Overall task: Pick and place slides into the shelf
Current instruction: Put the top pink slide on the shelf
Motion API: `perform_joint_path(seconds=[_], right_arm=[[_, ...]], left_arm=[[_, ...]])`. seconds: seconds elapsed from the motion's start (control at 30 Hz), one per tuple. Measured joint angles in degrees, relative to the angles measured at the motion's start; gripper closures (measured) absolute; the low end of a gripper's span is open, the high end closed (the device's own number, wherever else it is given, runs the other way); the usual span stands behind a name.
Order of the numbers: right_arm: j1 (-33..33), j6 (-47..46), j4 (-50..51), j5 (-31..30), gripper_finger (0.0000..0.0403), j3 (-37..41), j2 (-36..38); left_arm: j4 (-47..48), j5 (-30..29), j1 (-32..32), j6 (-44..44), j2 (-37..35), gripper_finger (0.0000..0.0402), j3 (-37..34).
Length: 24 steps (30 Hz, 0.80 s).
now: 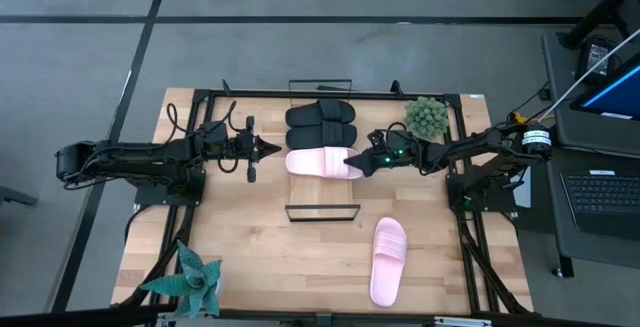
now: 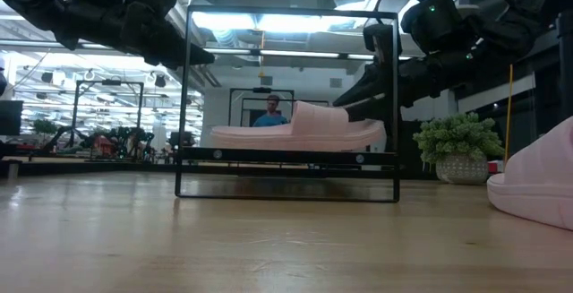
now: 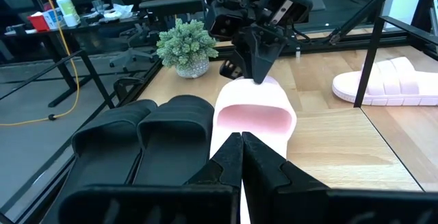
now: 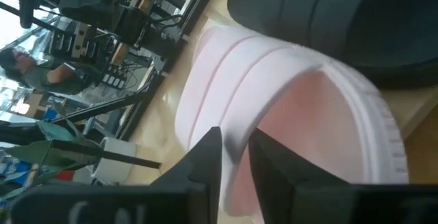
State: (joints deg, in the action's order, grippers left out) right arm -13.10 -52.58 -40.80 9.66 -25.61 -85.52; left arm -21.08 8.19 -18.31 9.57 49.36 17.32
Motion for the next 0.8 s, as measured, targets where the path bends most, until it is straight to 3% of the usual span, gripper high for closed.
perform_joint_path(seconds=[0.8], right_arm=[[0.0,3.6,0.5,-1.0,0.0315,0.0,0.0]], left_arm=[[0.0,0.0,0.0,0.0,0.0,0.0401,0.0]])
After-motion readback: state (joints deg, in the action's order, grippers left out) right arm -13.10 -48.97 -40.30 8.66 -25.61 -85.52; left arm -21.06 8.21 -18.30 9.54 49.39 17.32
